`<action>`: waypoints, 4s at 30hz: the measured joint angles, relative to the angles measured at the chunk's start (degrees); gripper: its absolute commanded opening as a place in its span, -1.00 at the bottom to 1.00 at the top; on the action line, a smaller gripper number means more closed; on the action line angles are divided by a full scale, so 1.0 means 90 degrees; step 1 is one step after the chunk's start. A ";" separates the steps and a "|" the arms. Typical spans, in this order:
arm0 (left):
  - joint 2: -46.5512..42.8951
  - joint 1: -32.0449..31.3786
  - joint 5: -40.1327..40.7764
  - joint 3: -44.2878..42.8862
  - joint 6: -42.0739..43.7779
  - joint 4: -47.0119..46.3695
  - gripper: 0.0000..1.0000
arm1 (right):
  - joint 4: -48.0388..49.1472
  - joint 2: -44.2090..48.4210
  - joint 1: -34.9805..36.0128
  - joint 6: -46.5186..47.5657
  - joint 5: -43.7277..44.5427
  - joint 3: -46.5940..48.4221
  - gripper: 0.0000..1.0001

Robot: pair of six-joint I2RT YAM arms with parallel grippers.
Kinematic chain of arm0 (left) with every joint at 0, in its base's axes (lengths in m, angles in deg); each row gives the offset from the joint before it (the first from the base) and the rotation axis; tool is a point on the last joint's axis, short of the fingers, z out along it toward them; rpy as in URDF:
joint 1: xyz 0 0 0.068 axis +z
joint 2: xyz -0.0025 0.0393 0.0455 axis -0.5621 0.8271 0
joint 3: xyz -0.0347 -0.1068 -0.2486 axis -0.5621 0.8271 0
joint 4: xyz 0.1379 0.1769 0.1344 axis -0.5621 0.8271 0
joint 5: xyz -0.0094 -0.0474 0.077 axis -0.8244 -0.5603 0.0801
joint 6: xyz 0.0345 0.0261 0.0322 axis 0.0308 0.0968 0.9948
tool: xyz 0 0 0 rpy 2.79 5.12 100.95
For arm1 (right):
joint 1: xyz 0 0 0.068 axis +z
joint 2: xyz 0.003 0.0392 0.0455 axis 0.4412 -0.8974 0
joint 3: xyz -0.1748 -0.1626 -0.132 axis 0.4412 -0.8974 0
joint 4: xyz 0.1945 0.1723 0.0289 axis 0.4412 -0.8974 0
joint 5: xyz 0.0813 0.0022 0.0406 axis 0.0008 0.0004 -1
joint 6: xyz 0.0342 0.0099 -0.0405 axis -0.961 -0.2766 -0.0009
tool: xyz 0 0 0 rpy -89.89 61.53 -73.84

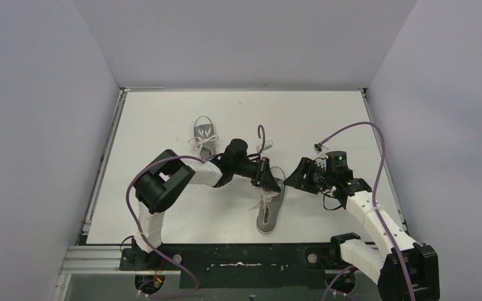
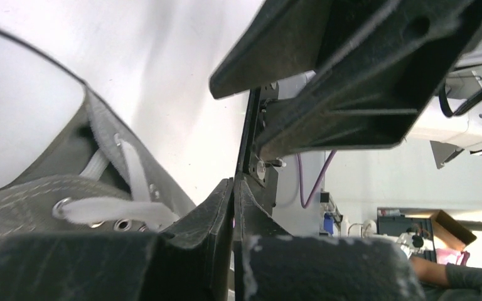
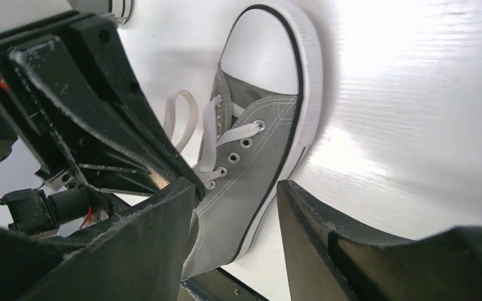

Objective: Tie the shoes
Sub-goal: Adjust the shoelace on the shoe.

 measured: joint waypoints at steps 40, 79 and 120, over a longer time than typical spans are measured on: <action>-0.2256 -0.0151 0.0685 0.1166 0.2035 0.2465 -0.10 | -0.2839 -0.2266 0.0823 0.9906 -0.1826 0.2098 0.35; -0.1664 -0.0274 0.1256 0.1173 0.3077 0.3699 -1.00 | -0.2657 -0.3364 0.1049 1.0285 -0.2450 0.2620 0.16; -0.1756 -0.0289 0.1243 0.1173 0.3444 0.3993 -1.00 | -0.3116 -0.4216 0.1258 1.0717 -0.2807 0.3201 -0.24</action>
